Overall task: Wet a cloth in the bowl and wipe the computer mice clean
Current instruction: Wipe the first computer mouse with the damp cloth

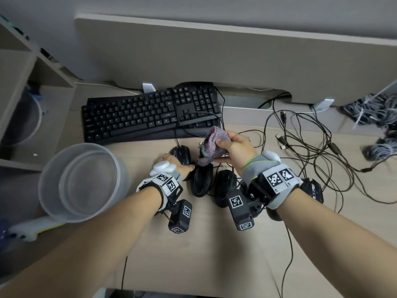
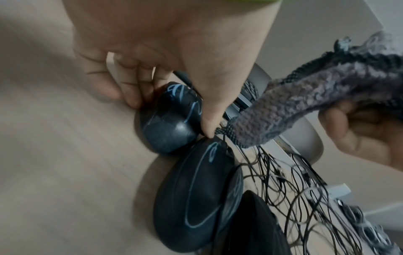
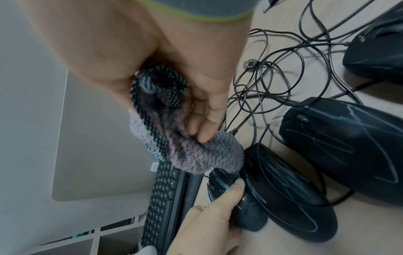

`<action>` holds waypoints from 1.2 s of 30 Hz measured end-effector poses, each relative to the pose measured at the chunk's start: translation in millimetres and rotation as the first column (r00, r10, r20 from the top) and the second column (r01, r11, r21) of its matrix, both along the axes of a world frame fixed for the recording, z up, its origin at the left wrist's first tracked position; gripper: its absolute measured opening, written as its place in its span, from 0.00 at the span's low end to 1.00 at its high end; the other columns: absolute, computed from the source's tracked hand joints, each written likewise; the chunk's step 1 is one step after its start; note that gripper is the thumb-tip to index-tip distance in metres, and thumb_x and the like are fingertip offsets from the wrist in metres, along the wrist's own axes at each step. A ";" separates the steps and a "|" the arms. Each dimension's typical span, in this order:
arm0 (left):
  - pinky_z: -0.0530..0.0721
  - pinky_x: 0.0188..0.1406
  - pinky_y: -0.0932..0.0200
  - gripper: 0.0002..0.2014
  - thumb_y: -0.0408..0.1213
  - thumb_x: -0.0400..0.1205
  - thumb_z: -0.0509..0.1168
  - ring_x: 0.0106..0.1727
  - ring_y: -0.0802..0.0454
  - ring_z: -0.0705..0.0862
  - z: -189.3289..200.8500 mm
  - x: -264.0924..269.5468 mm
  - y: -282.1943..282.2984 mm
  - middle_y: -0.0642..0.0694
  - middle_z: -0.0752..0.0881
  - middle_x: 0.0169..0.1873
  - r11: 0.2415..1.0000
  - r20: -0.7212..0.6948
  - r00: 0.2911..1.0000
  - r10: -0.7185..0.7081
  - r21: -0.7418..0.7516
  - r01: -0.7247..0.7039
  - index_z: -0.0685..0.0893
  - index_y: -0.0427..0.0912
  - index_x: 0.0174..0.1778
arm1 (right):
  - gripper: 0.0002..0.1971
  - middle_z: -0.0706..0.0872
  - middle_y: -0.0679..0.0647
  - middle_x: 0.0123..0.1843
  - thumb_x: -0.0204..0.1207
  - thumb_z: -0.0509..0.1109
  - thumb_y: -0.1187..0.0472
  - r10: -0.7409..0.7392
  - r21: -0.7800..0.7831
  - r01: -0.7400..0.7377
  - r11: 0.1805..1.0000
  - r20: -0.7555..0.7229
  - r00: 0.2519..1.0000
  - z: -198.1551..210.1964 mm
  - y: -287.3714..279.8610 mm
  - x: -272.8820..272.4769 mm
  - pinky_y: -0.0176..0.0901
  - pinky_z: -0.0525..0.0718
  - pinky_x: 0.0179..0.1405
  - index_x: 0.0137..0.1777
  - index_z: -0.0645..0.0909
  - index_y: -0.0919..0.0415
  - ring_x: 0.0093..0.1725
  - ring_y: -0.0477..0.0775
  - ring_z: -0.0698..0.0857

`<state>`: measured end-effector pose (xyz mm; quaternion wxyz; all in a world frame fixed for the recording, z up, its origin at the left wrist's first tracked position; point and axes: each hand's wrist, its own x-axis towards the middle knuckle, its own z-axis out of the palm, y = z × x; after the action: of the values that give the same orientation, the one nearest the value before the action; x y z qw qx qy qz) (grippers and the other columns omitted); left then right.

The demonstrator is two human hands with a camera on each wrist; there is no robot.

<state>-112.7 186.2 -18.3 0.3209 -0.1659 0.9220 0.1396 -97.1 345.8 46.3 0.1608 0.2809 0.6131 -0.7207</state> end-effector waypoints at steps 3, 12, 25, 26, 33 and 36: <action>0.82 0.56 0.50 0.42 0.57 0.68 0.75 0.61 0.38 0.81 -6.3 6.0 -4.0 0.37 0.79 0.63 0.997 -0.073 0.994 0.082 0.012 -0.081 0.70 0.31 0.69 | 0.11 0.81 0.57 0.39 0.79 0.59 0.73 0.042 0.003 -0.042 0.999 -0.018 0.999 -5.6 -3.1 -0.1 0.51 0.86 0.39 0.58 0.77 0.65 0.38 0.53 0.82; 0.84 0.35 0.54 0.27 0.55 0.61 0.70 0.39 0.43 0.83 6.6 39.6 -42.4 0.47 0.87 0.42 0.968 -0.305 0.935 0.183 0.224 -0.116 0.79 0.44 0.53 | 0.04 0.85 0.56 0.45 0.71 0.69 0.62 0.276 0.375 -0.197 0.906 -0.172 0.946 -17.2 -34.1 13.1 0.54 0.83 0.54 0.41 0.79 0.52 0.45 0.56 0.83; 0.74 0.31 0.67 0.22 0.39 0.73 0.77 0.42 0.56 0.81 -12.5 74.4 -69.4 0.55 0.79 0.41 0.737 -0.393 0.886 0.247 0.670 0.092 0.72 0.44 0.55 | 0.14 0.87 0.56 0.48 0.75 0.60 0.45 0.671 0.845 -0.194 0.498 -0.234 0.703 -44.2 -85.5 43.1 0.48 0.78 0.53 0.48 0.82 0.52 0.51 0.59 0.83; 0.75 0.30 0.72 0.19 0.35 0.72 0.78 0.39 0.62 0.81 -13.5 75.7 -71.4 0.56 0.79 0.39 0.714 -0.424 0.869 0.255 0.688 0.126 0.73 0.45 0.49 | 0.14 0.88 0.56 0.49 0.75 0.59 0.47 0.672 0.842 -0.189 0.505 -0.245 0.699 -46.4 -85.9 45.0 0.51 0.80 0.56 0.49 0.83 0.52 0.53 0.60 0.83; 0.87 0.55 0.45 0.40 0.48 0.53 0.74 0.55 0.45 0.85 -26.3 98.4 -81.0 0.48 0.84 0.51 0.662 -0.561 0.793 0.237 0.691 0.291 0.72 0.44 0.63 | 0.13 0.86 0.50 0.48 0.69 0.71 0.58 0.732 0.907 0.007 0.420 -0.344 0.588 -55.2 -90.4 78.8 0.44 0.81 0.52 0.54 0.83 0.52 0.49 0.53 0.84; 0.90 0.50 0.40 0.37 0.44 0.52 0.74 0.54 0.41 0.88 -32.7 128.4 -89.0 0.45 0.84 0.50 0.623 -0.590 0.761 0.268 0.709 0.330 0.72 0.45 0.58 | 0.13 0.80 0.48 0.44 0.68 0.72 0.59 0.744 0.919 0.133 0.370 -0.380 0.550 -63.2 -101.1 113.6 0.40 0.74 0.43 0.53 0.79 0.55 0.43 0.51 0.78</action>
<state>15.7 97.2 -51.0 0.0235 0.0664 0.8206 0.5672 16.5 244.7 -16.9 -0.1359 -0.1535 0.9381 -0.2792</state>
